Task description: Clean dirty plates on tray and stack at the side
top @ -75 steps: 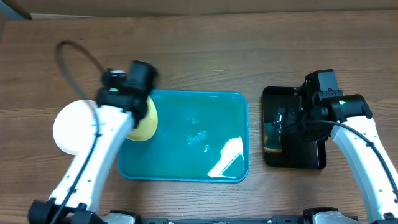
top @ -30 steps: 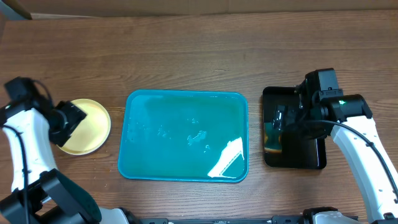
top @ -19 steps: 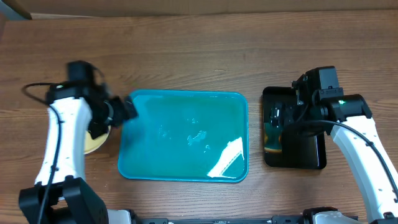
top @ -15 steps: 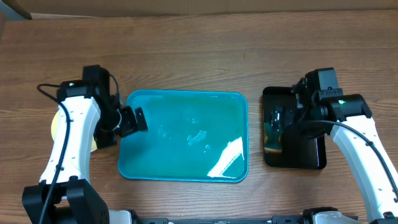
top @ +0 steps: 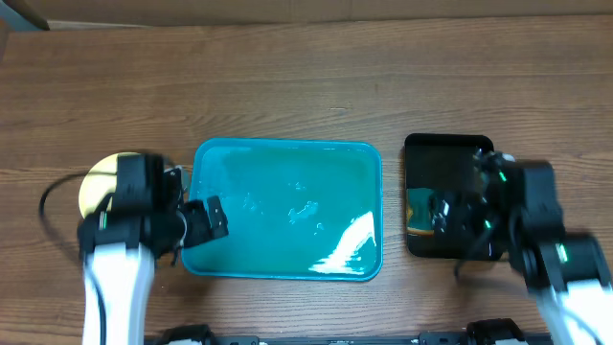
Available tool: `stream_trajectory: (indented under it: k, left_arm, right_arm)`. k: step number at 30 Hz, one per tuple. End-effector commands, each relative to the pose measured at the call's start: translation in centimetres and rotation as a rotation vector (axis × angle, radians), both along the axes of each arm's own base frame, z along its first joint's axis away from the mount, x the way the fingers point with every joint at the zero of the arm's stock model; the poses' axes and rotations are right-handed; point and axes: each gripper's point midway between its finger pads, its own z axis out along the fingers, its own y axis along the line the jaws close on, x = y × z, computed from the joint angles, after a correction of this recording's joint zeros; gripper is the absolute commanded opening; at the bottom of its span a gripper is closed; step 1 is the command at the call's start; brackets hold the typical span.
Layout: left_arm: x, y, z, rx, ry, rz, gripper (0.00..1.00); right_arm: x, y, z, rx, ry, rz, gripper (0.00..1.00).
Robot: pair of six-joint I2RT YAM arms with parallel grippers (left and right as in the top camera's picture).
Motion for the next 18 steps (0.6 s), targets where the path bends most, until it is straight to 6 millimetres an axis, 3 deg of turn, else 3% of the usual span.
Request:
stream_trajectory:
  k: [1, 4, 7, 18]
  left_arm:
    - [-0.8, -0.6, 2.9, 0.007, -0.24, -0.027, 1.0]
    - [-0.7, -0.4, 5.8, 0.037, -0.413, -0.021, 1.0]
    - [-1.1, 0.0, 7.5, 0.064, -0.508, -0.009, 1.0]
    - [-1.7, -0.1, 7.5, 0.064, -0.508, -0.009, 1.0]
  right_arm:
    - [-0.8, -1.3, 2.5, -0.027, -0.168, -0.054, 1.0]
    - [-1.4, -1.5, 4.2, -0.02, -0.256, -0.061, 1.0]
    - [-1.8, -1.4, 4.6, -0.015, -0.275, -0.06, 1.0]
    - [-1.8, -1.4, 4.4, -0.016, -0.267, -0.059, 1.0]
